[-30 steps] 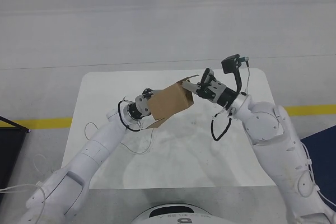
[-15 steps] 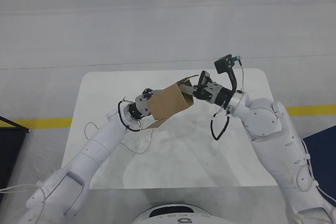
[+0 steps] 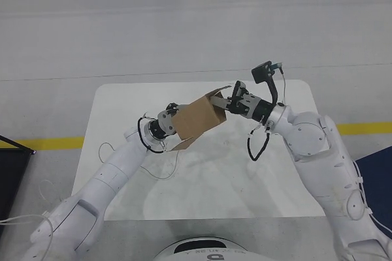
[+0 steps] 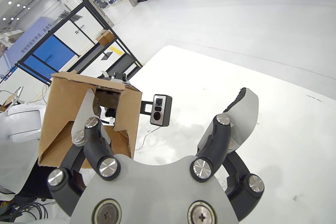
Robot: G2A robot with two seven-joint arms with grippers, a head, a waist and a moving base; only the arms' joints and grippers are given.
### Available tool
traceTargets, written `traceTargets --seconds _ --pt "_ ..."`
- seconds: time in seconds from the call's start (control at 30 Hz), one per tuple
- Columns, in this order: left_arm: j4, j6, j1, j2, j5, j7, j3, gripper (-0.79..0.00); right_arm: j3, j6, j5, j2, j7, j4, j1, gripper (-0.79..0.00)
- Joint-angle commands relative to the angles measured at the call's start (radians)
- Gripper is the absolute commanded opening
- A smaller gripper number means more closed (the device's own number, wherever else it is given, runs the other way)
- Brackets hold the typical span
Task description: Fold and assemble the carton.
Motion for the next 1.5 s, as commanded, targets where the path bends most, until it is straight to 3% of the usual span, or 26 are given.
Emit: traceTargets --seconds 0.0,0.33,0.53,0.7,0.97,1.07,1.2,1.47 --pt "0.0 0.0 0.0 0.0 0.0 0.0 0.0 -0.785 0.001 0.0 0.001 0.0 -0.001 0.0 0.0 0.0" --pt "0.0 0.0 0.0 0.0 0.0 0.0 0.0 -0.785 0.001 0.0 0.001 0.0 -0.001 0.0 0.0 0.0" --pt "0.074 0.047 0.043 -0.008 -0.099 0.122 -0.041 -0.785 0.086 -0.027 0.126 0.004 -0.095 0.019 -0.065 0.0" --pt "0.121 0.085 0.044 -0.021 -0.095 0.084 -0.034 -0.785 0.126 -0.061 0.169 0.011 -0.059 0.009 -0.091 0.0" --pt "0.143 0.096 0.026 -0.018 -0.14 0.096 0.023 -0.785 0.091 -0.082 0.294 0.008 0.004 0.019 -0.057 0.0" --pt "0.214 0.011 -0.019 -0.018 -0.057 0.011 0.038 -0.785 0.094 -0.071 0.396 0.007 0.028 0.038 -0.051 0.0" --pt "0.286 -0.261 -0.07 -0.031 0.092 -0.051 0.045 -0.785 0.111 -0.059 0.452 0.008 0.035 0.051 -0.046 0.0" --pt "0.276 -0.552 -0.082 -0.047 0.179 -0.086 0.01 -0.785 0.111 -0.05 0.491 0.006 0.012 0.055 -0.056 0.0"
